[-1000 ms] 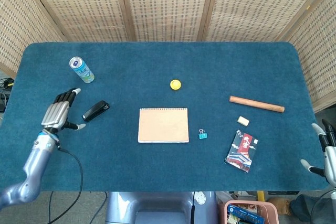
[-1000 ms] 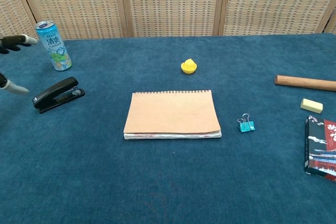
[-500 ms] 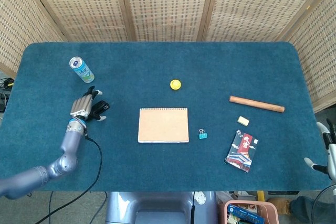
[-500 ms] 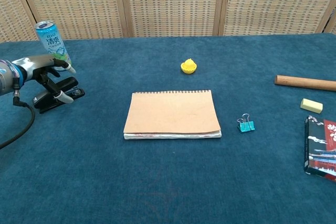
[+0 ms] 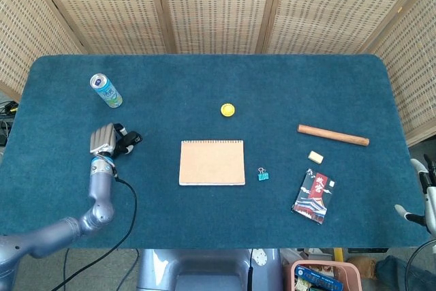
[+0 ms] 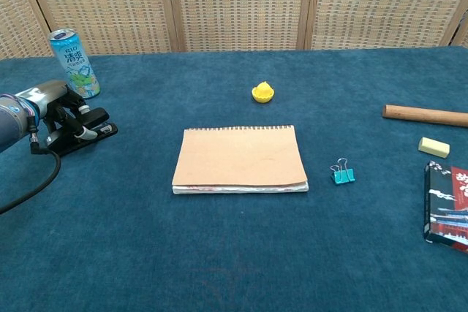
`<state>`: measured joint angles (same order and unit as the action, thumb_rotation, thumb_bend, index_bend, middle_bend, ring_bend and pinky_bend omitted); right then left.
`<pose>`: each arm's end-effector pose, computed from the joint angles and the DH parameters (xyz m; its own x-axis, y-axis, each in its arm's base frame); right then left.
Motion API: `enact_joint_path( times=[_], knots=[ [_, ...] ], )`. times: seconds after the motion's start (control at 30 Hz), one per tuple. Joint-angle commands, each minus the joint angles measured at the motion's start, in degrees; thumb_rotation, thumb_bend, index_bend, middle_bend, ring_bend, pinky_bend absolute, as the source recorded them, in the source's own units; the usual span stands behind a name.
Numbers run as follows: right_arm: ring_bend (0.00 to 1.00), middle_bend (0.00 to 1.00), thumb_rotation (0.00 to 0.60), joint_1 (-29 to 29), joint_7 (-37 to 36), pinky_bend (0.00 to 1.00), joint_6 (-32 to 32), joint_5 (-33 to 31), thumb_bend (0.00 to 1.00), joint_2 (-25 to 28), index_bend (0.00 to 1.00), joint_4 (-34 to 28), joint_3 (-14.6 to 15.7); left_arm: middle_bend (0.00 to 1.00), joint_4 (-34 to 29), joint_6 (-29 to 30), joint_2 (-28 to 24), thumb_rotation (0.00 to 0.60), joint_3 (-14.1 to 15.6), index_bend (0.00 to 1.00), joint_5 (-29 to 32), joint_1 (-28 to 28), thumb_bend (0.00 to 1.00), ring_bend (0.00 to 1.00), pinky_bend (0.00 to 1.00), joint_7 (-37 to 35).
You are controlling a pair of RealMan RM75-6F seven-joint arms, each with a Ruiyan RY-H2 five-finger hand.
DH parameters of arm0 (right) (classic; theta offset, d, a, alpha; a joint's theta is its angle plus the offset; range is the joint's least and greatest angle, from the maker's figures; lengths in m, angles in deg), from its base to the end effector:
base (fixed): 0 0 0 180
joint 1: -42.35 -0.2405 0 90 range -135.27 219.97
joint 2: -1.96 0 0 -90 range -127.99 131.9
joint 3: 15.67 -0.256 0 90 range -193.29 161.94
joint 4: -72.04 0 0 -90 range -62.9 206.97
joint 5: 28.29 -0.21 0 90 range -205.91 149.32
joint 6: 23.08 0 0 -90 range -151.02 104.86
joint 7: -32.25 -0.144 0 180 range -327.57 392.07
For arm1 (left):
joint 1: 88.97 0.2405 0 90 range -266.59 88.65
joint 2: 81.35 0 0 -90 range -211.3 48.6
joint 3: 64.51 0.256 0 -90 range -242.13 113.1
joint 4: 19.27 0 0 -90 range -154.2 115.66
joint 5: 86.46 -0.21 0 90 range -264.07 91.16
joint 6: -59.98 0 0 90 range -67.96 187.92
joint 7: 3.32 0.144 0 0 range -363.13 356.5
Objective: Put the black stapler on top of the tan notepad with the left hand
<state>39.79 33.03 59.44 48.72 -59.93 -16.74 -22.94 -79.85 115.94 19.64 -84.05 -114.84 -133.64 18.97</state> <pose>-0.3489 -0.1826 0.1946 0.4753 0.0179 0.8796 -0.8658 0.1871 0.4641 -0.2341 0.4013 -0.0208 0.1619 0.2307 0.9595 0.9245 0.3047 -0.2292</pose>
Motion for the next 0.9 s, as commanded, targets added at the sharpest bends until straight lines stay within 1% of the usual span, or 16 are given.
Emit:
enact_joint_path(
  times=[0.03,0.2,0.3,0.43,0.53,0.6,0.67,0.73,0.83,0.9],
  knots=[
    [0.00,0.00,0.600,0.0,0.1,0.00,0.0,0.0,0.00,0.0,0.00,0.0,0.0,0.53,0.7,1.3,0.9,0.600,-0.2,0.65,-1.5,0.5,0.39,0.50,0.65,-0.7],
    [0.00,0.00,0.600,-0.1,0.3,0.00,-0.2,0.0,0.00,-0.1,0.00,-0.1,0.1,0.54,0.4,1.7,0.7,0.600,-0.5,0.66,-3.7,1.2,0.44,0.51,0.66,-1.6],
    [0.00,0.00,0.600,-0.1,0.3,0.00,-0.1,0.0,0.00,0.0,0.00,-0.2,0.1,0.54,-1.6,2.3,-0.4,0.600,-0.8,0.67,-5.6,1.6,0.48,0.51,0.66,-2.1],
    [0.00,0.00,0.600,0.0,0.1,0.00,0.1,0.1,0.00,0.2,0.00,-0.6,0.1,0.54,-11.2,4.2,-4.9,0.600,-0.5,0.67,-10.8,2.5,0.48,0.51,0.66,-2.7],
    [0.00,0.00,0.600,0.0,-0.2,0.00,0.3,0.1,0.00,0.4,0.00,-0.8,0.0,0.54,-19.9,5.2,-8.5,0.600,0.1,0.68,-15.8,2.2,0.48,0.51,0.66,-1.8],
    [0.00,0.00,0.600,0.1,-0.4,0.00,0.3,0.1,0.00,0.5,0.00,-0.8,0.0,0.54,-23.6,5.4,-9.8,0.600,0.6,0.68,-17.8,1.5,0.48,0.51,0.66,-0.3],
    [0.00,0.00,0.600,0.1,-0.6,0.00,0.4,0.0,0.00,0.6,0.00,-0.8,0.0,0.52,-27.0,2.8,-11.4,0.600,1.4,0.68,-20.5,-0.4,0.48,0.51,0.66,1.6],
    [0.00,0.00,0.600,0.2,-1.1,0.00,0.4,-0.3,0.00,0.8,0.00,-0.8,-0.2,0.52,-28.7,-2.9,-12.4,0.600,1.8,0.68,-20.3,-3.9,0.48,0.51,0.66,4.0],
    [0.00,0.00,0.600,0.2,-1.6,0.00,0.3,-0.5,0.00,0.9,0.00,-0.7,-0.3,0.51,-28.5,-6.2,-11.9,0.600,1.9,0.68,-19.1,-7.0,0.48,0.51,0.66,5.8],
    [0.00,0.00,0.600,0.2,-1.9,0.00,0.0,-1.0,0.00,0.9,0.00,-0.4,-0.5,0.51,-26.8,-7.6,-10.1,0.600,2.4,0.68,-18.7,-9.6,0.48,0.51,0.65,7.9]
  ],
)
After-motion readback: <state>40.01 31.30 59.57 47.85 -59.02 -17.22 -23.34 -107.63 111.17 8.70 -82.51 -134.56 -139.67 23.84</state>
